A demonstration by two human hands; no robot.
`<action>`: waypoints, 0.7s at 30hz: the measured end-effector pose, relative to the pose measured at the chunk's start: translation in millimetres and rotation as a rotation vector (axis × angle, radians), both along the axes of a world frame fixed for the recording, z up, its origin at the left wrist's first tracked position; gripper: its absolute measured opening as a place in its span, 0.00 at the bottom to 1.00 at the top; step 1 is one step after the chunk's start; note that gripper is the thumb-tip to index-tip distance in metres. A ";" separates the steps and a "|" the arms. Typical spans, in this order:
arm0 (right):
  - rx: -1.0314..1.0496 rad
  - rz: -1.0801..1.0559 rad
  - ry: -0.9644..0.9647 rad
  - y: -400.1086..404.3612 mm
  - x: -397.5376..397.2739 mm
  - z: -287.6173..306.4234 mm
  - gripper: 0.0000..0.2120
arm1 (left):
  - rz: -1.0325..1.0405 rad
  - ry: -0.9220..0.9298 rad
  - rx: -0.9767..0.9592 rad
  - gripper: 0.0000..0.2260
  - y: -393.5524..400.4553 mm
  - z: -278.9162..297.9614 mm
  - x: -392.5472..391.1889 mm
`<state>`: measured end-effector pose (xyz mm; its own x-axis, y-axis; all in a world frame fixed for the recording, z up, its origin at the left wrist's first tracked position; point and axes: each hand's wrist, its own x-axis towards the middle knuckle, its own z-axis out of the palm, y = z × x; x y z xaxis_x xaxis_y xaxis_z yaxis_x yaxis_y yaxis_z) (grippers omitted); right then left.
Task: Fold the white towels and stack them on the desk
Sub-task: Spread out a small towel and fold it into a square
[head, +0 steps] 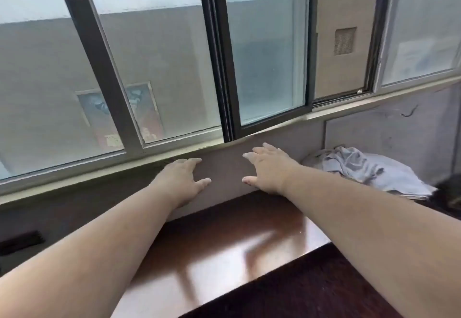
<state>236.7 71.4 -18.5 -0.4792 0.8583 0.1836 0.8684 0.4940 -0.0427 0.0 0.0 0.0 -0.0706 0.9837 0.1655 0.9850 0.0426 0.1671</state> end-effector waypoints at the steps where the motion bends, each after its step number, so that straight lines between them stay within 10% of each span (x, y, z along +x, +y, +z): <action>1: 0.000 -0.035 0.009 -1.7 12.2 -3.3 0.37 | -0.045 0.007 0.007 0.32 7.8 -5.0 10.2; 21: -0.188 -0.452 0.133 37.7 361.7 -144.0 0.38 | -0.318 -0.141 -0.085 0.30 109.3 -149.6 331.2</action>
<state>598.4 109.1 -162.5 -0.0352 0.9986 0.0398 0.9746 0.0431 -0.2197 331.2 109.3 -149.6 0.2254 0.9699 0.0924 0.9185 -0.2432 0.3118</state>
